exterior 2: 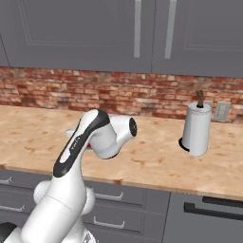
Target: Place the liquor on the top shelf of the fridge to keep it out of children's reach, and place the onion and pear on lower shelves for easy access.
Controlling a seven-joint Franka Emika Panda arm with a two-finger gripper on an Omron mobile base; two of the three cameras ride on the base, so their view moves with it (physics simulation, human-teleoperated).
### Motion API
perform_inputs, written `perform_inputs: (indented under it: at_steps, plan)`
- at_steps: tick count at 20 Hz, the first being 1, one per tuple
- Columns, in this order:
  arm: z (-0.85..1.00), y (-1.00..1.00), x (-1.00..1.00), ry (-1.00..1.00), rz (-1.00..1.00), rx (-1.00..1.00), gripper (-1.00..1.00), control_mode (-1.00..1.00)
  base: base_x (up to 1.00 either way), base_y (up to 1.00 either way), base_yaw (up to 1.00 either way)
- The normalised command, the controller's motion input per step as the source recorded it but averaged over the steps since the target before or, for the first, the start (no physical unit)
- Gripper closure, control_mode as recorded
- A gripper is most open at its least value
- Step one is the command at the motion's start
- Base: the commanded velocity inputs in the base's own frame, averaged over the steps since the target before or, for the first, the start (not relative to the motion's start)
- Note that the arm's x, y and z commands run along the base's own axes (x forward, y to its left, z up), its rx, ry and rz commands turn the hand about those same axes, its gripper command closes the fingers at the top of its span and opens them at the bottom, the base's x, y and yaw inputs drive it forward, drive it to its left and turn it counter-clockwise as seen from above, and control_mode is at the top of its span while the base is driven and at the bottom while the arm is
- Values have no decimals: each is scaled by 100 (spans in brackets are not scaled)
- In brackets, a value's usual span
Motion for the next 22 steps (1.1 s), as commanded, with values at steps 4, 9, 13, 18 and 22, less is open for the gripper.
perform_inputs:
  at_steps: [4, 9, 13, 18, 22]
  plan:
    - [-13, 15, 26, 0, 9, 0, -100, -100, 0, 0, 0]
    - [-1, 17, 17, 0, 6, 0, -100, -100, 0, 0, 0]
    - [-10, 16, 16, 0, 6, 0, -100, -100, 0, 0, 0]
    - [-27, 1, 32, 0, 8, 0, -100, -100, 0, 0, 0]
    - [-29, 0, 35, -1, 10, 1, -100, -100, 0, 0, 0]
